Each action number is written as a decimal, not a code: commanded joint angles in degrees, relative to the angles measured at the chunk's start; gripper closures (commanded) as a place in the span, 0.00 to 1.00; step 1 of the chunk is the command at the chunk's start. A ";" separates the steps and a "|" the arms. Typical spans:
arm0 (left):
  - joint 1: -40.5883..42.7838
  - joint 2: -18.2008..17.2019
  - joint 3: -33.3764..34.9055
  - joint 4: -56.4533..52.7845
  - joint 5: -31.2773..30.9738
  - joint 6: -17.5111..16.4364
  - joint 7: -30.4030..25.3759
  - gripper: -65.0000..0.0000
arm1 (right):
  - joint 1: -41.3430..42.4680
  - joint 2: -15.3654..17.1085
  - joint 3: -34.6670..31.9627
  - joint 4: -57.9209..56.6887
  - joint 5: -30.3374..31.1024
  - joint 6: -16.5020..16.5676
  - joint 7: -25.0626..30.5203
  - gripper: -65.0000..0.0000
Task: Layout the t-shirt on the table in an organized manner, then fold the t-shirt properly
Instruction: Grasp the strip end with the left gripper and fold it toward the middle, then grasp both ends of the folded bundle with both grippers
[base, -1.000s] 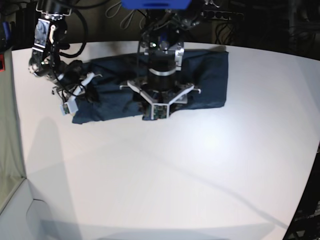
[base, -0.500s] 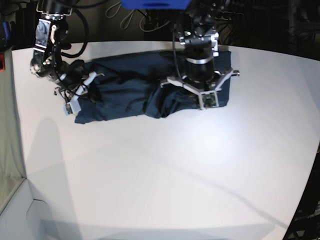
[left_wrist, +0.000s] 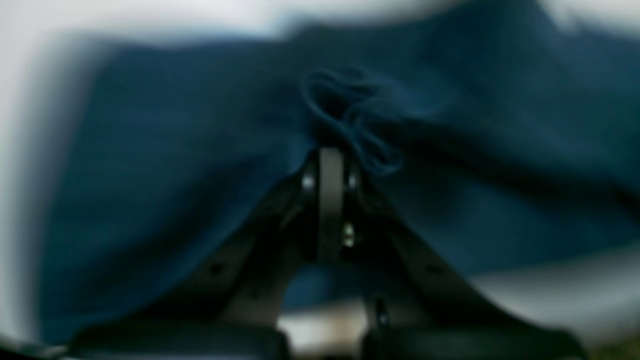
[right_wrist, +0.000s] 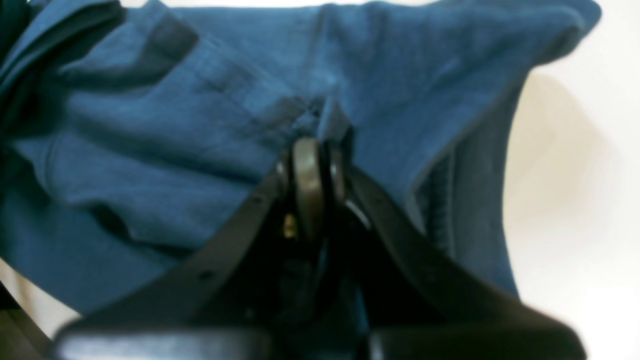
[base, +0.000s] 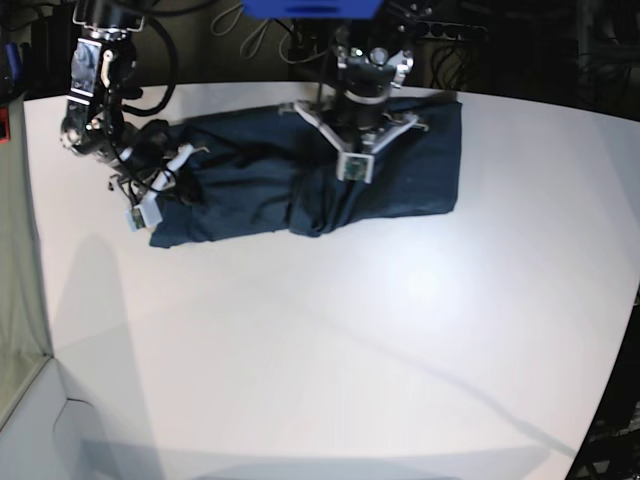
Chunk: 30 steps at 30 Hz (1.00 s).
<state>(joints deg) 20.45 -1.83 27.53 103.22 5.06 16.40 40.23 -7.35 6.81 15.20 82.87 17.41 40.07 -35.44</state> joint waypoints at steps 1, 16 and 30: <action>-0.97 -2.26 2.41 3.90 -1.76 -4.76 -2.21 1.00 | -0.07 0.44 -0.12 0.07 -1.98 -0.07 -2.41 1.00; 1.75 -10.79 -15.62 11.02 -16.36 -16.89 -1.94 1.00 | 0.10 0.44 0.23 0.16 -1.98 -0.07 -2.41 0.96; -4.75 -10.70 -32.14 -10.08 -26.64 -17.50 -1.50 0.99 | -5.44 0.44 0.31 19.06 -1.63 -0.07 -7.42 0.58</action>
<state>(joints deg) 15.46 -12.36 -4.51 92.86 -21.63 -1.32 38.06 -13.50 6.92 15.35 100.68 14.72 39.72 -44.40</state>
